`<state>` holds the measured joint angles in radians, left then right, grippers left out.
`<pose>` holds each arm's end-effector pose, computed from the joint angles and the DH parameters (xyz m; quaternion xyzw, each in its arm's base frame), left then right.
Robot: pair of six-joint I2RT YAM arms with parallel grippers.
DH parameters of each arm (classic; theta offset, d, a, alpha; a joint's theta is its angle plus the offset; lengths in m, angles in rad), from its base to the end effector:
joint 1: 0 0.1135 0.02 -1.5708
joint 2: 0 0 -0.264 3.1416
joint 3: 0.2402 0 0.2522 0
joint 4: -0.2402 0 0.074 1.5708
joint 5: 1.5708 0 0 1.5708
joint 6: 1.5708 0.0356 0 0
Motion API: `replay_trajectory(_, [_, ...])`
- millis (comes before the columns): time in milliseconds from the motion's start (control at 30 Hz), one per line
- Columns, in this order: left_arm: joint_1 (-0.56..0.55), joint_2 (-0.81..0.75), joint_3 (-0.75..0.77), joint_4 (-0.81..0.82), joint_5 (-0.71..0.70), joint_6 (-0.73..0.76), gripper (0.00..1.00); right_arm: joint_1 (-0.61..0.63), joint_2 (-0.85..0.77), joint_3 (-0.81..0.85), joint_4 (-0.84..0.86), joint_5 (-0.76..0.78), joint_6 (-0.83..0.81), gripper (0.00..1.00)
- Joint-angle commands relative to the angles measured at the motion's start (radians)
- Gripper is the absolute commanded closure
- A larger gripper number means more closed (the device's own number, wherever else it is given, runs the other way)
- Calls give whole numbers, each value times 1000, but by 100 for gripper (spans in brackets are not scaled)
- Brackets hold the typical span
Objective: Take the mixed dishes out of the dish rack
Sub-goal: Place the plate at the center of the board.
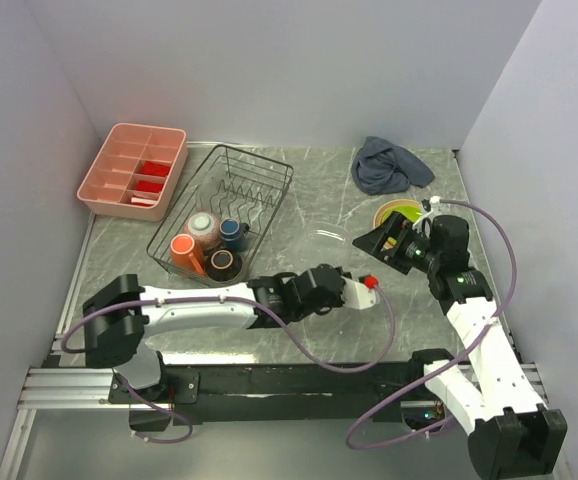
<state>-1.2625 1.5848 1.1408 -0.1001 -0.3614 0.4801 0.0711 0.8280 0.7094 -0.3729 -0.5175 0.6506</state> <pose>0.1220 -0.3416 0.2709 0.5989 0.6192 -0.0395 0.5063 0.1826 0.0307 0.2890 0.1110 0.8323 0.3808 0.3872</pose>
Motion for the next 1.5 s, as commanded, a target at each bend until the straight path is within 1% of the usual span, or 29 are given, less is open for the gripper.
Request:
replay_trajectory(0, [-47,36,39,76,-77,48,99,39,23,56,40,31,41,4])
replay_trajectory(100, [-61,63,56,71,-88,52,99,68,59,59,28,66,41,6])
replay_trajectory(300, [-81,90,80,53,-91,43,99,139,109,64,19,146,47,21])
replay_trajectory(367, [-84,90,80,50,-86,37,98,163,131,59,22,157,50,24])
replay_trajectory(467, [-89,93,82,42,-83,34,98,193,152,53,34,169,57,31])
replay_trajectory(500, [-92,93,82,42,-83,32,98,202,157,53,40,177,58,36])
replay_trajectory(567, [-95,92,79,42,-83,26,98,226,174,58,43,186,60,42])
replay_trajectory(600, [-95,92,79,39,-82,23,98,233,177,59,42,197,61,49])
replay_trajectory(667, [-97,89,76,36,-82,5,96,243,183,61,40,209,61,58])
replay_trajectory(700, [-95,86,74,34,-83,-1,96,245,183,59,38,220,61,68])
replay_trajectory(767, [-97,75,65,36,-86,-14,91,243,180,59,35,231,60,78])
replay_trajectory(800, [-95,72,62,37,-90,-17,89,245,180,61,31,235,58,87])
replay_trajectory(900, [-95,58,42,51,-102,-26,72,243,183,70,13,246,47,100])
replay_trajectory(967, [-94,43,20,65,-111,-29,63,243,184,79,2,261,37,100])
replay_trajectory(1000, [-91,37,14,71,-113,-34,54,243,184,82,-3,267,34,100])
replay_trajectory(1167, [-68,-18,-24,86,-111,-80,31,233,198,97,-4,290,32,100])
replay_trajectory(1200, [-57,-28,-30,92,-113,-89,21,228,201,101,-4,292,30,100])
replay_trajectory(1267, [-43,-66,-56,94,-111,-113,10,207,212,107,-3,300,27,100])
replay_trajectory(1300, [-26,-81,-73,94,-105,-124,3,197,220,105,0,306,24,100])
replay_trajectory(1333, [-15,-95,-82,118,-99,-147,1,187,224,108,0,306,23,100])
replay_trajectory(1433, [35,-160,-124,122,-62,-205,1,116,237,104,15,294,24,100])
replay_trajectory(1467, [52,-198,-136,125,-45,-219,0,70,240,101,22,284,27,100])
